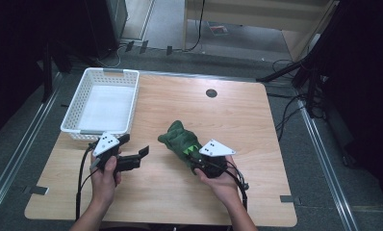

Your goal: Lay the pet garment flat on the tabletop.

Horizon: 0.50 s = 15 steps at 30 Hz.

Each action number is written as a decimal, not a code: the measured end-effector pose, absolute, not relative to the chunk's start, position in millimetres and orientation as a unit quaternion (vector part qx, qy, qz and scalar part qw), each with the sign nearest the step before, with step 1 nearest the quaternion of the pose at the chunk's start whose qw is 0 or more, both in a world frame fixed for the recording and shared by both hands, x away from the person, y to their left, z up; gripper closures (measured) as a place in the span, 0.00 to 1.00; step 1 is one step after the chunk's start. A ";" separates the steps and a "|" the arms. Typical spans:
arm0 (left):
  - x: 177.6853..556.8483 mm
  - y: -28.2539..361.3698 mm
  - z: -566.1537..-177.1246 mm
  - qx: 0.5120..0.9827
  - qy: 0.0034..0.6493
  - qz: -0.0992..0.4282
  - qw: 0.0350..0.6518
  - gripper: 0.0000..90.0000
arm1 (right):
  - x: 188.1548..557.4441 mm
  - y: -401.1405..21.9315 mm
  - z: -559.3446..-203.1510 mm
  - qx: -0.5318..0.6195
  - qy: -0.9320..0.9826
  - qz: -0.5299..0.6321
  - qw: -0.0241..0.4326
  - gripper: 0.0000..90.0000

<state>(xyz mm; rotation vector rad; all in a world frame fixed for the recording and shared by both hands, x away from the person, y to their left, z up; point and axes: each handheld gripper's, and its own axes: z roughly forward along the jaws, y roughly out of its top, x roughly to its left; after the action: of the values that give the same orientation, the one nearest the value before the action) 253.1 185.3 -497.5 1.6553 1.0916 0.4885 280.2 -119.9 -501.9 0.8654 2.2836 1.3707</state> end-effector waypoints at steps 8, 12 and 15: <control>252.2 179.3 -503.2 0.701 0.453 0.189 0.517 0.15 | 267.2 -118.7 -490.5 0.232 0.841 0.482 0.080 0.19; 252.2 171.4 -506.0 0.713 0.437 0.162 0.523 0.16 | 268.8 -140.3 -472.4 0.242 0.805 0.536 0.073 0.27; 253.8 160.9 -510.8 0.736 0.409 0.123 0.526 0.17 | 282.5 -151.2 -478.6 0.324 0.776 0.535 0.081 0.43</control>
<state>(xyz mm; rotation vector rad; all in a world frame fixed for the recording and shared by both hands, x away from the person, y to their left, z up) 253.8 160.9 -510.8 1.7590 0.9777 0.2952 282.5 -151.2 -478.6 0.9675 2.3215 1.5988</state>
